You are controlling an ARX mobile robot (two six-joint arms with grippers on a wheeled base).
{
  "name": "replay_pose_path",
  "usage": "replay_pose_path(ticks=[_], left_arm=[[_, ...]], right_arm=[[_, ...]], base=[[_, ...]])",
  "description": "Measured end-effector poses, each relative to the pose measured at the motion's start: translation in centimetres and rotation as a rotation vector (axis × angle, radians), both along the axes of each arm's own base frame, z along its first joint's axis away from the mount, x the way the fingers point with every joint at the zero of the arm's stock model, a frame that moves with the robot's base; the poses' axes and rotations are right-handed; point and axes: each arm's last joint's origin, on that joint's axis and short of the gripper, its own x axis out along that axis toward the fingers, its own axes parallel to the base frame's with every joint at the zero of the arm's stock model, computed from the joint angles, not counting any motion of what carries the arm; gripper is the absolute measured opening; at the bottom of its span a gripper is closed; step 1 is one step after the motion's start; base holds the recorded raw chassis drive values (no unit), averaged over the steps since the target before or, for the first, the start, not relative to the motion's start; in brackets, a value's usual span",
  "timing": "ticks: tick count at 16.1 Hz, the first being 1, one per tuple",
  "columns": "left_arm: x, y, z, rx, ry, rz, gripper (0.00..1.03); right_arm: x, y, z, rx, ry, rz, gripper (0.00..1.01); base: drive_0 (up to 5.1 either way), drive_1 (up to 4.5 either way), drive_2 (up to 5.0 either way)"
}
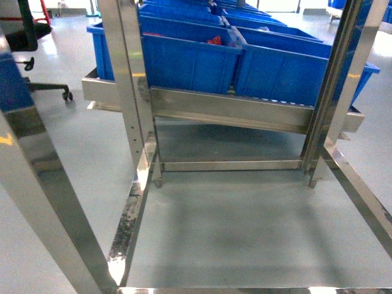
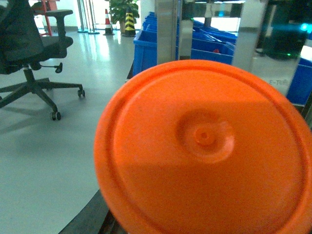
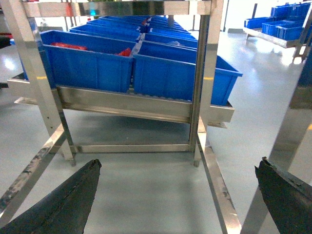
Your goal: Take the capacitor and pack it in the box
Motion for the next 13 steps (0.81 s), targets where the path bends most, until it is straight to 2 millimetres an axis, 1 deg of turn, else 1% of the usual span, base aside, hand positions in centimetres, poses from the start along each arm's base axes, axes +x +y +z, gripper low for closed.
replay_pose_path(ticks=[13], left_arm=[[0.00, 0.00, 0.02, 0.000, -0.002, 0.000, 0.44]], right_arm=[[0.00, 0.00, 0.00, 0.000, 0.000, 0.000, 0.98]], base=[[-4.9, 2.50, 2.5]])
